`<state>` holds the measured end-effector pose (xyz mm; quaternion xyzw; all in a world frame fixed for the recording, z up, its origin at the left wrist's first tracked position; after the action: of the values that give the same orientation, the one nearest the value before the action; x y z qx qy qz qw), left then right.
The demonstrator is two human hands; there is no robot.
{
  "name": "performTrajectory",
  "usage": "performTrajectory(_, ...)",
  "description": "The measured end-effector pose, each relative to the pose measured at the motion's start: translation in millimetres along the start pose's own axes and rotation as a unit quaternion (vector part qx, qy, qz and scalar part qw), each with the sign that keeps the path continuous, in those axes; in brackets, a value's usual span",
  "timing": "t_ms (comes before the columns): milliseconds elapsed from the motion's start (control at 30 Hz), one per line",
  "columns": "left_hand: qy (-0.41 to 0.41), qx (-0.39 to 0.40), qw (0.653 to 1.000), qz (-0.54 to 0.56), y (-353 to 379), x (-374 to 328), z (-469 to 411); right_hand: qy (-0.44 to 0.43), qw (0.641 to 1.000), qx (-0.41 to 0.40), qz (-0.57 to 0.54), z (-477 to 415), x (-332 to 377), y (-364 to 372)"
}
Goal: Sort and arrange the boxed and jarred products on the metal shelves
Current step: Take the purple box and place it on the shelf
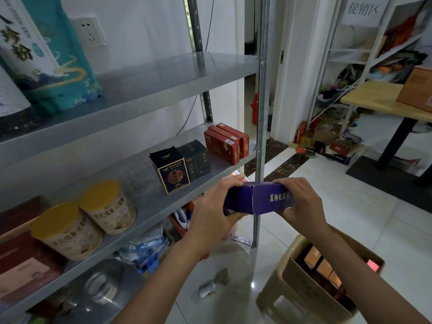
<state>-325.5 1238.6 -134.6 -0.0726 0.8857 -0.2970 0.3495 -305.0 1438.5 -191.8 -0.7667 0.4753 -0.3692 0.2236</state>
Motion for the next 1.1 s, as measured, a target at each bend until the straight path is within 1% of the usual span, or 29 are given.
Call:
performTrajectory(100, 0.027, -0.025, 0.999, -0.036, 0.8, -0.9, -2.3, -0.009, 1.0, -0.026, 0.014, -3.7, 4.3, -8.3)
performTrajectory(200, 0.05, -0.061, 0.994, -0.082, -2.2, -4.2, -1.2, -0.011, 0.999, -0.031, 0.021, -5.5, 8.9, -11.2)
performTrajectory(433, 0.138, -0.176, 0.965, -0.134, -10.3, -21.0, 16.4, -0.039, 0.998, -0.052, 0.011, -13.0, 19.3, -21.5)
performTrajectory(500, 0.149, -0.19, 0.96, -0.143, -14.2, -24.0, 17.4, -0.054, 0.997, -0.063, 0.007, -16.5, 22.8, -25.1)
performTrajectory(600, 0.16, -0.182, 0.957, -0.158, -16.7, -27.0, 14.1, -0.065, 0.995, -0.08, -0.004, -22.0, 25.1, -28.0)
performTrajectory(733, 0.173, -0.211, 0.942, -0.194, -21.2, -32.9, 20.3, -0.082, 0.991, -0.097, -0.039, -33.2, 32.3, -24.1)
performTrajectory(833, 0.189, -0.266, 0.912, -0.247, -29.1, -39.3, 28.1, -0.072, 0.991, -0.086, -0.066, -42.5, 37.9, -11.0)
performTrajectory(900, 0.206, -0.283, 0.897, -0.27, -33.4, -45.4, 29.3, -0.053, 0.991, -0.074, -0.095, -48.8, 41.8, 0.0)
performTrajectory(967, 0.223, -0.291, 0.887, -0.28, -37.4, -49.8, 31.7, -0.027, 0.988, -0.065, -0.138, -55.1, 44.9, 9.3)
performTrajectory(1100, 0.248, -0.289, 0.875, -0.298, -44.1, -51.7, 41.1, -0.001, 0.972, -0.064, -0.224, -63.7, 47.7, 22.0)
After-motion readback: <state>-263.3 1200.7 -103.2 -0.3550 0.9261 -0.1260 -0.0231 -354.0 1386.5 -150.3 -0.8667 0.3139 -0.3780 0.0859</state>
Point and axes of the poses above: each hand's wrist, its own z-axis away from the middle knuckle, its own y-axis out of the palm, x = y × z, the point moved 7 cm from there along -z, towards the middle knuckle, and after that the axes turned 4 degrees about -y, right-handed, at the moved point
